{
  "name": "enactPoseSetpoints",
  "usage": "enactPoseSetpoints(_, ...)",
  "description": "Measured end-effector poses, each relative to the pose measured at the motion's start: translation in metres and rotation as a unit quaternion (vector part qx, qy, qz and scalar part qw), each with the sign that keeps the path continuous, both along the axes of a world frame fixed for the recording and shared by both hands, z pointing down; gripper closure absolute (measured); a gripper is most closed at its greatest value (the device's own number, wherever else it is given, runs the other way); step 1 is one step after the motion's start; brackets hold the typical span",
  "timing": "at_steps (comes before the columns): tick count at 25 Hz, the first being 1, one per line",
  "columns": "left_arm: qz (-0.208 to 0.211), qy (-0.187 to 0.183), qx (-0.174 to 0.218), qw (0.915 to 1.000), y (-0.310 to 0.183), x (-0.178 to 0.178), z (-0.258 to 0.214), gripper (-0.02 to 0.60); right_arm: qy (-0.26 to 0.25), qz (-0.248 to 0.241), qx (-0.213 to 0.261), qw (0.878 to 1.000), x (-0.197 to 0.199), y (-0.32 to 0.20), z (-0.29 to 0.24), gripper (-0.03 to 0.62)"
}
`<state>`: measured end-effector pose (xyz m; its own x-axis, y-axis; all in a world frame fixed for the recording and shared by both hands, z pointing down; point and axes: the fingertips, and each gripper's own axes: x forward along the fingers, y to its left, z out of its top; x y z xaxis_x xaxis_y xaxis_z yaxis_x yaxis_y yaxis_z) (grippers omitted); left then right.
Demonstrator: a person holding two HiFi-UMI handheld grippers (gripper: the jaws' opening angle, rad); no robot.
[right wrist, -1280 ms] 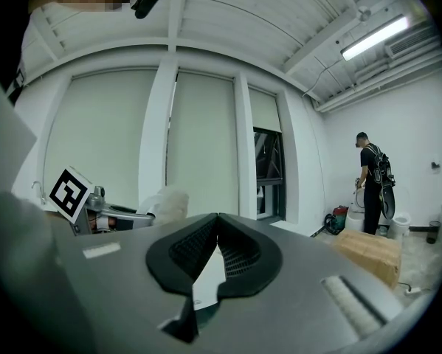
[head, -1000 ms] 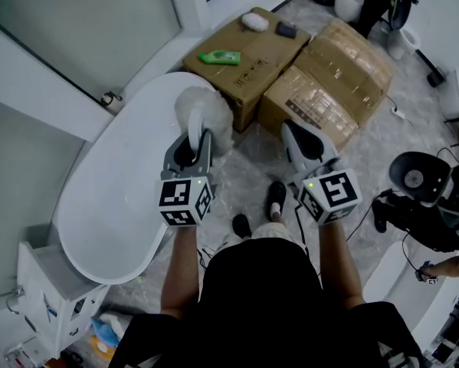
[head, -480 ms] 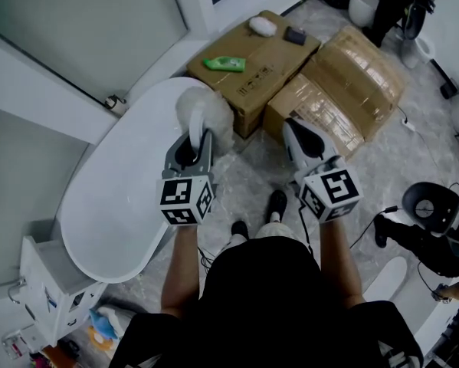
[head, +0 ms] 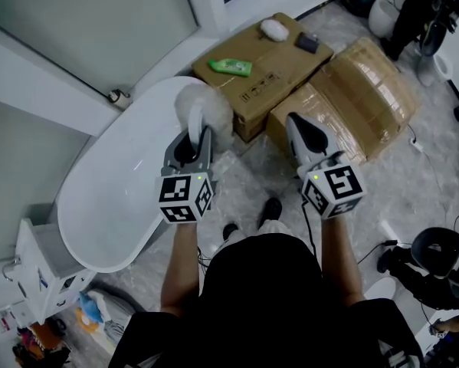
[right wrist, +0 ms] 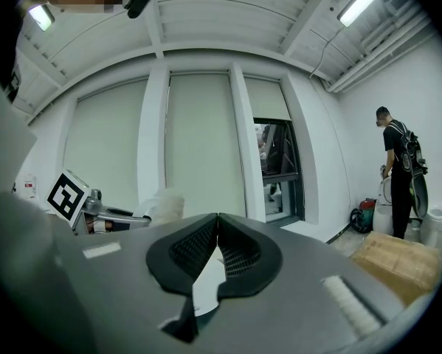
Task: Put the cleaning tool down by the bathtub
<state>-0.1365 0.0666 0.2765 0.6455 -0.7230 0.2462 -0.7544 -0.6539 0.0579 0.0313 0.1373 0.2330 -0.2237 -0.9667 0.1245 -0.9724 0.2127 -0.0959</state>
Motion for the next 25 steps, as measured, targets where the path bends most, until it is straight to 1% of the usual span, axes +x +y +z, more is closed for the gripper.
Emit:
enactPoseSetpoints(5,-0.015,0.001,-0.004,0.9999,-0.004,0.022,0.004,0.502,0.0,-0.018,0.0,1.0,0.022,-0.008,0.005,0.585)
enactPoseSetpoints(9,-0.023,0.012,-0.01,0.9996,-0.001,0.038,0.005,0.502,-0.001,-0.028,-0.003,1.0,0.036,-0.006,0.01,0.585)
enactPoseSetpoints(11,-0.022,0.017,-0.017,0.9995,0.001,0.047,0.01,0.502,-0.002,-0.028,-0.007,1.0,0.043,-0.005,0.014,0.585)
enactPoseSetpoints(13,-0.02,0.014,-0.024,0.9994,0.003,0.053,0.016,0.502,-0.004,-0.028,-0.012,1.0,0.048,-0.005,0.018,0.585)
enactPoseSetpoints(21,-0.021,0.009,-0.033,0.9992,-0.003,0.053,0.022,0.502,-0.01,-0.024,-0.023,0.999,0.053,-0.011,0.027,0.585)
enactPoseSetpoints(25,-0.016,0.008,-0.034,0.9993,-0.016,0.058,0.026,0.502,-0.009,-0.022,-0.03,0.999,0.054,-0.022,0.032,0.585)
